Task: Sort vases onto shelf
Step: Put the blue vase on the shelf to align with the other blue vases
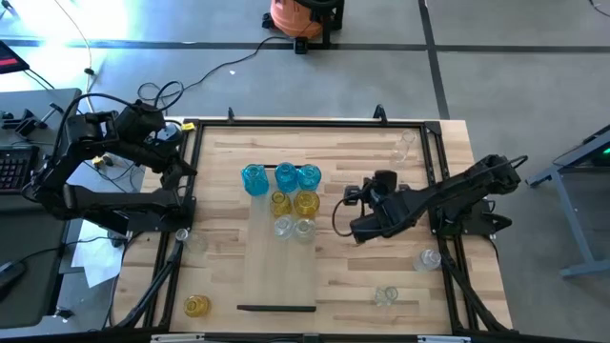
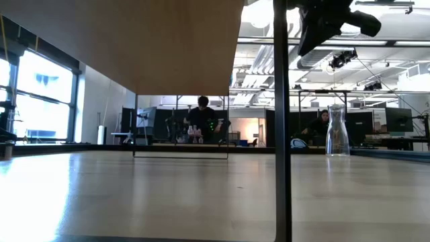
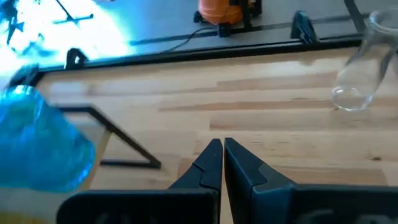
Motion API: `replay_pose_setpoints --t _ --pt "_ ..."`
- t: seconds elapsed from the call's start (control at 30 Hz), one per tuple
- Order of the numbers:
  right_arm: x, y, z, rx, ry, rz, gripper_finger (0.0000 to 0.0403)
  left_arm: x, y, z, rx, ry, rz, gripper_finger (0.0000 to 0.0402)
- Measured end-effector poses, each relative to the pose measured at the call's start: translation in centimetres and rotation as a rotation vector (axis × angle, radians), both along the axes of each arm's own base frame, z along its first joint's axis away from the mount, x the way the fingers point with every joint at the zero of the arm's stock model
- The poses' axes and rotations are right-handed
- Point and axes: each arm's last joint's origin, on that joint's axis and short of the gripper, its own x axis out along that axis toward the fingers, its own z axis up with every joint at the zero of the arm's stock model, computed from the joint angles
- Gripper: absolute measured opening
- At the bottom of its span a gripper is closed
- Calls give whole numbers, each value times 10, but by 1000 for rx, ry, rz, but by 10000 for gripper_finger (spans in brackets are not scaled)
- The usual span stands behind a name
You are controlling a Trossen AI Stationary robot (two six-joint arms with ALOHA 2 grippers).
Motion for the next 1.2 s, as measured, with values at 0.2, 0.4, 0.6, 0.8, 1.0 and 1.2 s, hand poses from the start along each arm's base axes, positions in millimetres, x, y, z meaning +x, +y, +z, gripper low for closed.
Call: replay_pose_setpoints --t 0.2,0.4,0.6,0.8,1.0,1.2 --pt "2 10 -1 -63 227 236 0 1 0 0 3 -4 0 0" --pt "-1 11 -8 -90 544 490 0 1 0 0 0 -6 -2 0" --pt "-30 -2 -26 -24 581 635 0 1 0 0 -2 -6 -4 0" --pt "-76 -26 -29 37 261 714 0 1 0 0 -3 -7 -2 0" --pt "-106 -54 -44 74 -59 878 0 0 0 0 33 -4 -55 0" --pt "-107 -70 -56 -4 -283 941 0 0 -1 0 29 -10 -83 0"
